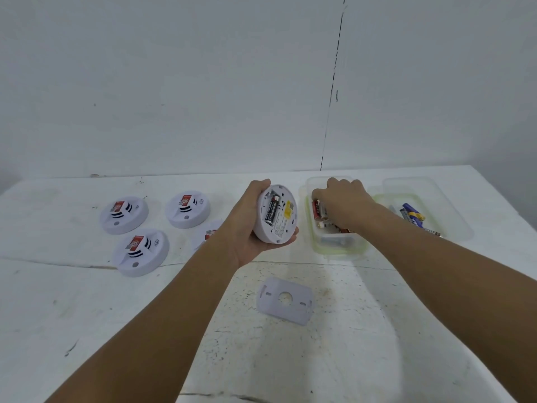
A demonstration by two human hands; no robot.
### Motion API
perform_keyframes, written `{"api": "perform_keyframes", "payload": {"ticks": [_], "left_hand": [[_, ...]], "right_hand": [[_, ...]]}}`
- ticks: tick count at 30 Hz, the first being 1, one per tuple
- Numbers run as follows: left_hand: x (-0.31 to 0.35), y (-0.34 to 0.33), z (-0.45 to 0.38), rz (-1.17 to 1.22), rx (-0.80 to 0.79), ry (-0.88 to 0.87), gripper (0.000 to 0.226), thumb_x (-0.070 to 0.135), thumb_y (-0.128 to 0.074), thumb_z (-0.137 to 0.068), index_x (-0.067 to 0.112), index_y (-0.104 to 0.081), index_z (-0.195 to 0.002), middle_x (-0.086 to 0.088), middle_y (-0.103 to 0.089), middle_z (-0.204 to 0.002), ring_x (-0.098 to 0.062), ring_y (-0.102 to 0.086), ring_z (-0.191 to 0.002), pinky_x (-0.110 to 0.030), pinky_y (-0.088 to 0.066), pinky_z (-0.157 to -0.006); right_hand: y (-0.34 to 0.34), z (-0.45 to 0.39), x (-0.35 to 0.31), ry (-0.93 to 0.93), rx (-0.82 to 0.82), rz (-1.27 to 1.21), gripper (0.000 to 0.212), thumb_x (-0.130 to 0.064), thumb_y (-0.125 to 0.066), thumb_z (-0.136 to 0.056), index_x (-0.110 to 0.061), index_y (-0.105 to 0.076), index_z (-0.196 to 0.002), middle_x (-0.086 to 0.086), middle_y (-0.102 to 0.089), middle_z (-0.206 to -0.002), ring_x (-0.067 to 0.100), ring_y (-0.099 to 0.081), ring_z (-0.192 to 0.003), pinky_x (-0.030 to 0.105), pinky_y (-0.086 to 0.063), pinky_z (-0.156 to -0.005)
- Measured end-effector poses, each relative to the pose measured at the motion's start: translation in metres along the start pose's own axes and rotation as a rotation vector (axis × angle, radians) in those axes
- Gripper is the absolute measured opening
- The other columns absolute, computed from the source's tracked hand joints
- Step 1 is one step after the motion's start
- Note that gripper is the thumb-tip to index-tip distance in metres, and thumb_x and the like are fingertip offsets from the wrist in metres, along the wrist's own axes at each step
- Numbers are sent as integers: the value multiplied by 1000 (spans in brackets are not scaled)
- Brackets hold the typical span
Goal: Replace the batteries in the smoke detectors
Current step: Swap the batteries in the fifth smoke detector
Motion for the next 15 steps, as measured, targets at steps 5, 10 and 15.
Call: {"api": "perform_keyframes", "payload": {"ticks": [5,10,15], "left_hand": [[1,2,3,-1,-11,-7,41,52,-64,-95,16,-76,-110,-18,-74,-117,-42,-67,-108,-57,-56,-96],[0,1,5,-11,-12,-7,45,53,-62,-96,15,-75,-117,-18,-74,-118,-44,-67,-110,-54,-58,-90],[-2,1,8,5,-7,-16,42,53,-64,-95,16,-76,-113,-18,-75,-114,-42,-67,-104,-57,-56,-97]], "right_hand": [[0,0,-1,-34,0,43,38,-13,-67,-89,-26,-57,-124,1,-44,-101,18,-46,-73,40,-34,-96],[5,7,3,-51,84,-36,51,7,-57,-83,-21,-54,-125,5,-48,-110,21,-48,-73,41,-37,-100],[16,18,8,-67,321,-206,43,-3,-51,-96,-24,-51,-133,2,-57,-104,27,-56,-87,40,-33,-84]]}}
Point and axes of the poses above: each hand's wrist, its own z-axis away from the middle knuckle, its own y-axis out of the back of the hand, x = y × z, the point moved 2 cm from there along -z, towards the middle knuckle
